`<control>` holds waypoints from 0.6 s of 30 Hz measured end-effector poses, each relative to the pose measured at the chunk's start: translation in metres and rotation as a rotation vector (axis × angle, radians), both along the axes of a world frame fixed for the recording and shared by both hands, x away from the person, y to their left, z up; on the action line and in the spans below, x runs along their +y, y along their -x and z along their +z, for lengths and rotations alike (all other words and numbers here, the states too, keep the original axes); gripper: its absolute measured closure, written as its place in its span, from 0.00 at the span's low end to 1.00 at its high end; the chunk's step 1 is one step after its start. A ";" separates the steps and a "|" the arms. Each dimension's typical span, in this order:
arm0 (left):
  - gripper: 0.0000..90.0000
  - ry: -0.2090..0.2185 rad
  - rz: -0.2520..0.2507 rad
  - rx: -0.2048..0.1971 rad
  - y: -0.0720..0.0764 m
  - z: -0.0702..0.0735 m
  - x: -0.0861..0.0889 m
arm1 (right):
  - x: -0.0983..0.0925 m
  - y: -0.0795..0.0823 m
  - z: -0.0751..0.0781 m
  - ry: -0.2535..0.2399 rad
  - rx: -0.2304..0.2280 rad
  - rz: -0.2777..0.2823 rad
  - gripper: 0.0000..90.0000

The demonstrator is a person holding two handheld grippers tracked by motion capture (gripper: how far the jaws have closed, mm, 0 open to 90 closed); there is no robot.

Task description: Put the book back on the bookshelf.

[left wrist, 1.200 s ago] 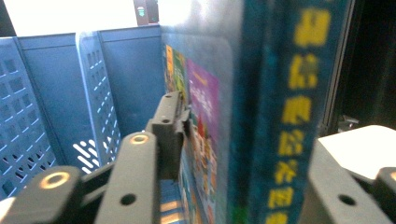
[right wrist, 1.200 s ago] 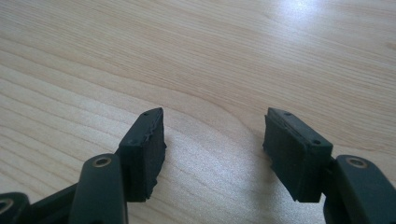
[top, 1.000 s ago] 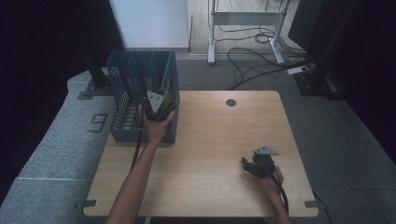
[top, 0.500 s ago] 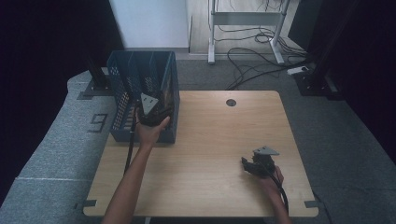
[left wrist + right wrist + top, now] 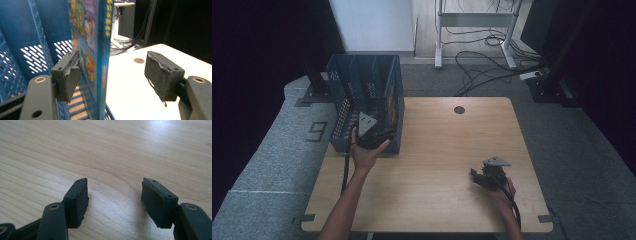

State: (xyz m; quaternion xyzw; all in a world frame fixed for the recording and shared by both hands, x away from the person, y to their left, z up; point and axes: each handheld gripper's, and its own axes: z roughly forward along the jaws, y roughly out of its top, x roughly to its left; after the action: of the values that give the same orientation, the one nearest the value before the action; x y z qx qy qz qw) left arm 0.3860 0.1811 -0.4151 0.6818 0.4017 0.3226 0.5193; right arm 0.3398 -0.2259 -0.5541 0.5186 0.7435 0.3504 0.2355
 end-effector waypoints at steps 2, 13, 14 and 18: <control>0.32 0.005 -0.006 0.003 0.006 -0.002 0.001 | 0.000 0.000 0.000 -0.001 0.002 -0.001 0.42; 0.35 0.011 -0.039 0.061 0.042 -0.026 0.012 | -0.001 -0.001 0.000 -0.002 0.002 0.007 0.41; 0.35 0.014 -0.049 0.071 0.044 -0.028 0.012 | 0.000 -0.001 0.000 -0.003 0.002 0.006 0.41; 0.36 0.018 -0.076 0.114 0.053 -0.040 0.016 | -0.001 -0.001 0.000 -0.004 0.002 0.008 0.41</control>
State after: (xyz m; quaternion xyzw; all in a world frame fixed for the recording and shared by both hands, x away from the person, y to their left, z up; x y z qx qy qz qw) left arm 0.3334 0.1971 -0.4547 0.7092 0.4074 0.2596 0.5136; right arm 0.3408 -0.2264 -0.5540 0.5165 0.7450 0.3524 0.2325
